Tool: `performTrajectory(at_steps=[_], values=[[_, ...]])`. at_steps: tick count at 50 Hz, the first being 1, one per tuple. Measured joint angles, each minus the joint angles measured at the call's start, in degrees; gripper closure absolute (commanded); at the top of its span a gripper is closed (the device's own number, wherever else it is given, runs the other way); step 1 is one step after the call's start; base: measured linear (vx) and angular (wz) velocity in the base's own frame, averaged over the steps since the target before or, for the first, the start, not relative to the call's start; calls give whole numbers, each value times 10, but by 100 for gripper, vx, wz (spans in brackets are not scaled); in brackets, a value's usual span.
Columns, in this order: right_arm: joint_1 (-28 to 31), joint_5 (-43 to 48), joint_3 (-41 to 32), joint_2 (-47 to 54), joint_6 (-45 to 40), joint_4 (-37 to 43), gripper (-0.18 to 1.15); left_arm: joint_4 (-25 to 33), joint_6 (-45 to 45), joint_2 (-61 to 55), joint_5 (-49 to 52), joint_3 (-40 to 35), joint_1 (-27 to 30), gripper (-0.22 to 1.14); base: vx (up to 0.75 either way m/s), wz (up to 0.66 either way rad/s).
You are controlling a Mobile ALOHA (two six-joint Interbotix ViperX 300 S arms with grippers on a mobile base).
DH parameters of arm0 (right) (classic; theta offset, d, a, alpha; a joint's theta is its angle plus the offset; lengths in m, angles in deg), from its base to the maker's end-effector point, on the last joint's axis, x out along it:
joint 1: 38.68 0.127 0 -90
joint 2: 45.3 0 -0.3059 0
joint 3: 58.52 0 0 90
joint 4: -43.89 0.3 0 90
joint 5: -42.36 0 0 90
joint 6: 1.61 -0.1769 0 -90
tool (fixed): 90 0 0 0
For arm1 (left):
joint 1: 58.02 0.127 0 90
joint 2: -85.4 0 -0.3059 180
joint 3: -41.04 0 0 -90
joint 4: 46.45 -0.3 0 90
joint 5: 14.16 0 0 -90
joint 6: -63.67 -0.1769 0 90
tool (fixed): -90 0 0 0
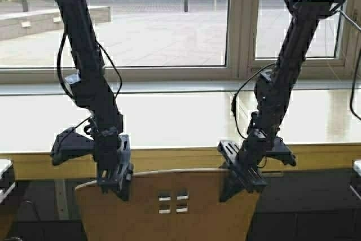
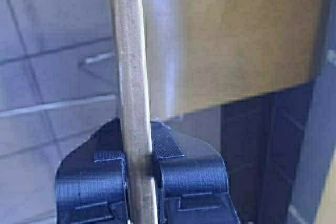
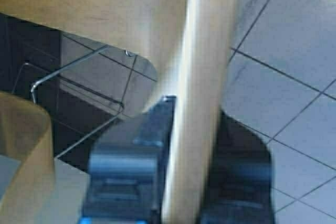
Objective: Push the chairs under the table
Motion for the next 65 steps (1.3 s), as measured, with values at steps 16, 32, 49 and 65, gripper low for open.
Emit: performTrajectory(at_steps=[16, 32, 49, 65], values=[[-2, 19, 3, 0, -10, -20, 93, -4, -4, -7, 1, -16, -1, 87, 16, 5], [-3, 32, 2, 1, -16, -40, 93, -5, -8, -11, 13, -24, 0, 86, 12, 2], [-2, 36, 0, 3, -16, -40, 90, -5, -10, -11, 14, -25, 0, 83, 6, 0], [-2, 19, -14, 6, 12, -75, 5, -24, -54, -21, 14, -35, 10, 11, 1, 0]])
